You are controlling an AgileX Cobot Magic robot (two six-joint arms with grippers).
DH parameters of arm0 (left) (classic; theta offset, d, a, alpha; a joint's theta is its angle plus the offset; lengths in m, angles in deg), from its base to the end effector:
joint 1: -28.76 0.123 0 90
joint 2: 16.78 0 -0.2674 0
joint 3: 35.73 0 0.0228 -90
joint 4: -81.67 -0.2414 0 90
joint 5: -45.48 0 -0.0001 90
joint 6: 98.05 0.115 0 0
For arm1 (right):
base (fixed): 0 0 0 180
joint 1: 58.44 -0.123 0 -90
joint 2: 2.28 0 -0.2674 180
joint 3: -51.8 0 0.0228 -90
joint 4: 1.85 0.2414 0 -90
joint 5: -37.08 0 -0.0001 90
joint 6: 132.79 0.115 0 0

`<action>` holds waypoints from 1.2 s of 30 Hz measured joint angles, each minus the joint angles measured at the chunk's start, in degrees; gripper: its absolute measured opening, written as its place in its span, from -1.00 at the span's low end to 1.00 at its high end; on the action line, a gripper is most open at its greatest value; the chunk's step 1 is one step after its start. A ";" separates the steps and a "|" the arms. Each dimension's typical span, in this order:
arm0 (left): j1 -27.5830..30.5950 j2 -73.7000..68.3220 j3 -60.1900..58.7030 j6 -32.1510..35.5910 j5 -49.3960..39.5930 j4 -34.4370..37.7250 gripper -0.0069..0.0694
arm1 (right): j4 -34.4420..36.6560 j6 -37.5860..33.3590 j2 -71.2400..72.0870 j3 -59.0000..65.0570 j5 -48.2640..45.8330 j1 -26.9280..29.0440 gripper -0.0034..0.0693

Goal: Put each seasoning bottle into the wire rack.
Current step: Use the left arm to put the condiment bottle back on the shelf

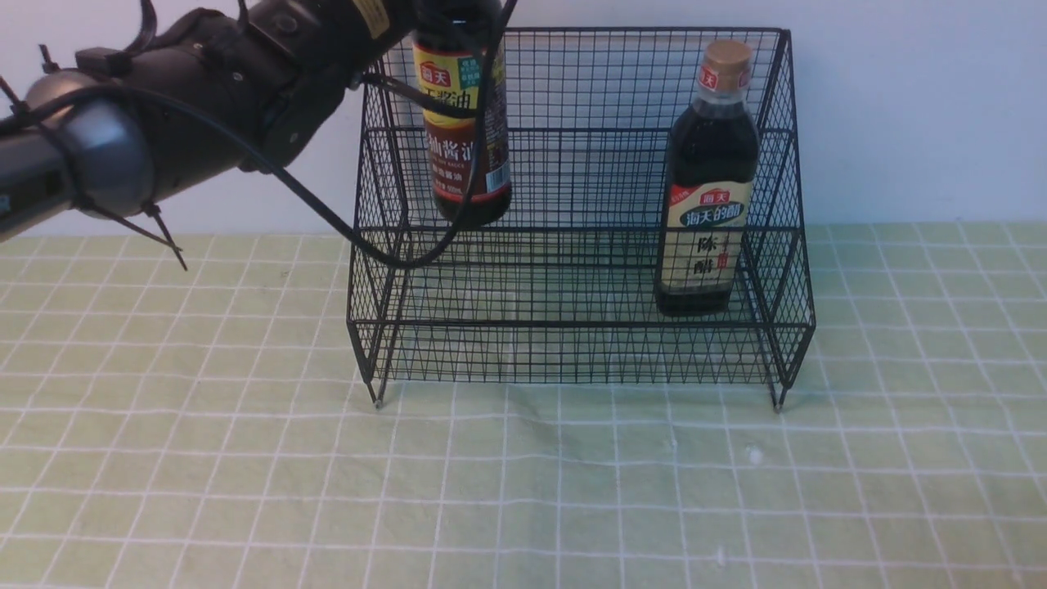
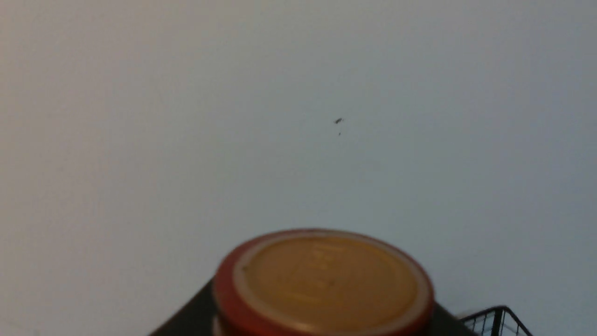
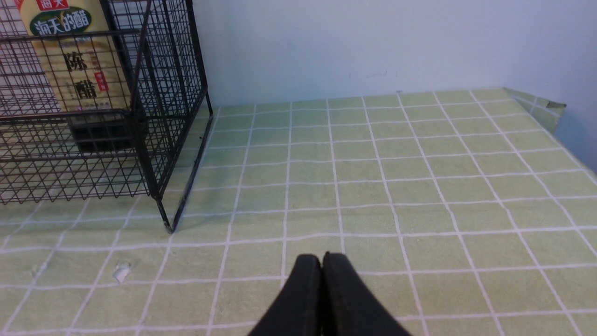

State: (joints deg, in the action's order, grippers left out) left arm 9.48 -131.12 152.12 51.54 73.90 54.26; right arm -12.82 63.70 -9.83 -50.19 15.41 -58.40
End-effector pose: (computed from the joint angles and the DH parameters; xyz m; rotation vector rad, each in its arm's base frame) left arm 0.4249 -0.1753 0.3378 0.3498 1.3914 -0.5181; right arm 0.0836 -0.0082 0.1662 0.1513 1.8583 0.0098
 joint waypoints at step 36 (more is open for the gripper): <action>-0.52 0.36 -1.04 -8.77 -26.26 -3.95 0.49 | 0.00 0.00 0.00 0.00 0.00 0.00 -0.95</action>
State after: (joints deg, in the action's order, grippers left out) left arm 8.96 -130.77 151.09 42.77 47.63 50.31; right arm -12.82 63.70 -9.83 -50.19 15.41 -58.40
